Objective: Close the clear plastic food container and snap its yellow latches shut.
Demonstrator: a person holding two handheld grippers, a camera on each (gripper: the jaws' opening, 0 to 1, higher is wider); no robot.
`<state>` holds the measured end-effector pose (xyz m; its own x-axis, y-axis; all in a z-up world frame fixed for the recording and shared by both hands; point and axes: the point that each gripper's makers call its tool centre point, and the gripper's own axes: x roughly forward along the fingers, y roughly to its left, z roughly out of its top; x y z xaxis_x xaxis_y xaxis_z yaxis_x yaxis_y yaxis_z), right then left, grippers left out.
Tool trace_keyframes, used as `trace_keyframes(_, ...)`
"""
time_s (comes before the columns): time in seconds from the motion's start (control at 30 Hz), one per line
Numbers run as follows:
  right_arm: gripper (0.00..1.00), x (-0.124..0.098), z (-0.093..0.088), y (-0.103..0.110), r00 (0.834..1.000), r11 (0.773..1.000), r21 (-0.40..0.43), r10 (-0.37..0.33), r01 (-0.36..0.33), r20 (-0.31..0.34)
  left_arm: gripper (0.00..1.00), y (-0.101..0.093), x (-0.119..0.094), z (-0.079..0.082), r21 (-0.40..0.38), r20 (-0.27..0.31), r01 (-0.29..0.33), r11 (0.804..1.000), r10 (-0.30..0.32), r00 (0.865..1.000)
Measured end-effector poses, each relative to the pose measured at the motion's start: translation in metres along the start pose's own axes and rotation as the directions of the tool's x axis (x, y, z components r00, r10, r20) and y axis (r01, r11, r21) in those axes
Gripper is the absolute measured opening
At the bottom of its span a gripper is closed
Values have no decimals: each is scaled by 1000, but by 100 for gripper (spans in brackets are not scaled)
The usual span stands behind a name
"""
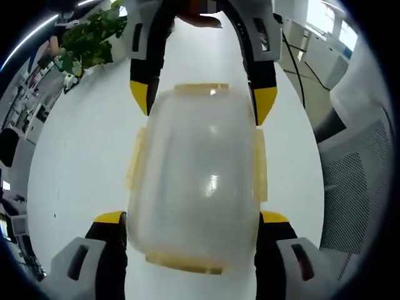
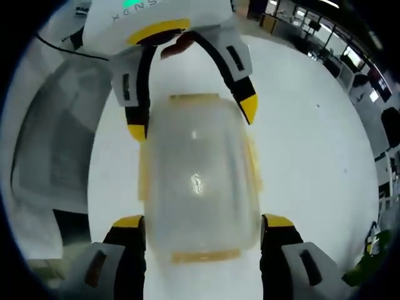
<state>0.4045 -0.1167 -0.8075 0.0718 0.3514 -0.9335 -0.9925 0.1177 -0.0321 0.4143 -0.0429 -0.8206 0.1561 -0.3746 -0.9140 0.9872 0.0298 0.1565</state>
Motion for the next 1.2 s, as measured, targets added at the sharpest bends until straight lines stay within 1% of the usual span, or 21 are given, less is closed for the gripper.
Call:
trace_keyframes(0.5, 74, 1, 3, 4, 1000, 1000, 5, 6, -6, 1, 85, -4, -2, -3, -2, -5, 3, 1000, -3, 1000)
trace_keyframes(0.73, 74, 3, 6, 7, 1000, 1000, 3, 7, -7, -13, 84, -7, -4, -7, -7, 3, 3, 1000, -3, 1000)
trace_keyframes(1.03, 74, 6, 13, 14, 1000, 1000, -2, 10, -11, -23, 85, -12, -7, -14, -16, 4, 0, 1000, 0, 1000)
trace_keyframes(1.2, 74, 10, 20, 19, 999, 1000, -6, 12, -13, -36, 85, -17, -11, -22, -21, 8, -2, 1000, 2, 1000)
